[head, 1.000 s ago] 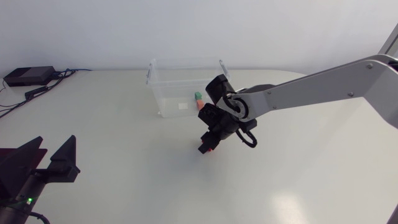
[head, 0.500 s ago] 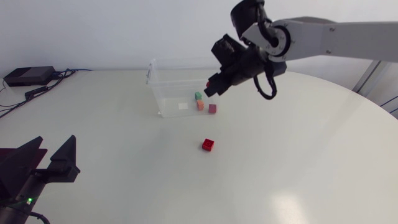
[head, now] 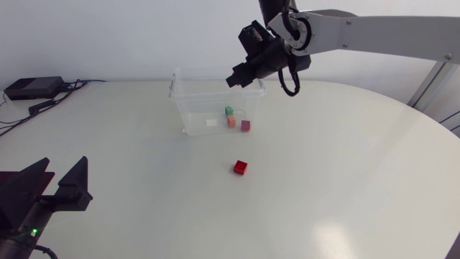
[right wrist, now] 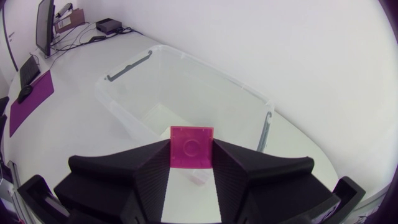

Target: Place the duplo bricks in the container

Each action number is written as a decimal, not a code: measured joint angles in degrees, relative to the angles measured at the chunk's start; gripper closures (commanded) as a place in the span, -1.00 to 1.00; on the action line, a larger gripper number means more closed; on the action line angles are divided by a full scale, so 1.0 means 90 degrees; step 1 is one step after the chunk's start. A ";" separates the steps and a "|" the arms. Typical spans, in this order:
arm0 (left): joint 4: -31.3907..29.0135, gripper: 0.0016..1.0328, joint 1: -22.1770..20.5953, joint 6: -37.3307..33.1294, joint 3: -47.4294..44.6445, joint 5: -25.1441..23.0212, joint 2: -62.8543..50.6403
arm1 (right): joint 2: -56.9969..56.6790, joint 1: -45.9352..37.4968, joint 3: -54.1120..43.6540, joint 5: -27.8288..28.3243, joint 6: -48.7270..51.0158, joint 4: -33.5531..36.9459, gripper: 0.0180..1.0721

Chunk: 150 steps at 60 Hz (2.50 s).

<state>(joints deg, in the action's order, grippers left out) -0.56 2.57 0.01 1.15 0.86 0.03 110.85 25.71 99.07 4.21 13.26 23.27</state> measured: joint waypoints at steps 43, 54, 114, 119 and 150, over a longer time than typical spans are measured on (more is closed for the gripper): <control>0.0000 -0.92 0.0000 0.0000 0.0000 0.0000 0.0000 | 0.1020 0.0046 0.0471 -0.0333 -0.0019 -0.1307 -0.93; 0.0000 -0.92 0.0000 0.0000 0.0000 0.0000 0.0000 | 0.0211 0.0010 0.0119 -0.0114 -0.0017 -0.0488 -0.93; 0.0000 -0.92 0.0000 0.0000 0.0000 0.0000 0.0000 | -0.0216 0.0491 -0.2803 0.0750 0.1588 0.0413 -0.90; 0.0000 -0.92 0.0000 0.0000 0.0000 0.0000 0.0000 | -0.0092 0.0510 -0.2820 0.0748 0.1610 0.0335 -0.90; 0.0000 -0.92 0.0000 0.0000 0.0000 0.0000 0.0000 | 0.0367 0.0595 -0.2866 0.0670 0.1753 0.0202 -0.41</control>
<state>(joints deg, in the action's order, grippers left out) -0.56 2.57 0.01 1.15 0.86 0.03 114.15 31.07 73.28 10.24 29.04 25.08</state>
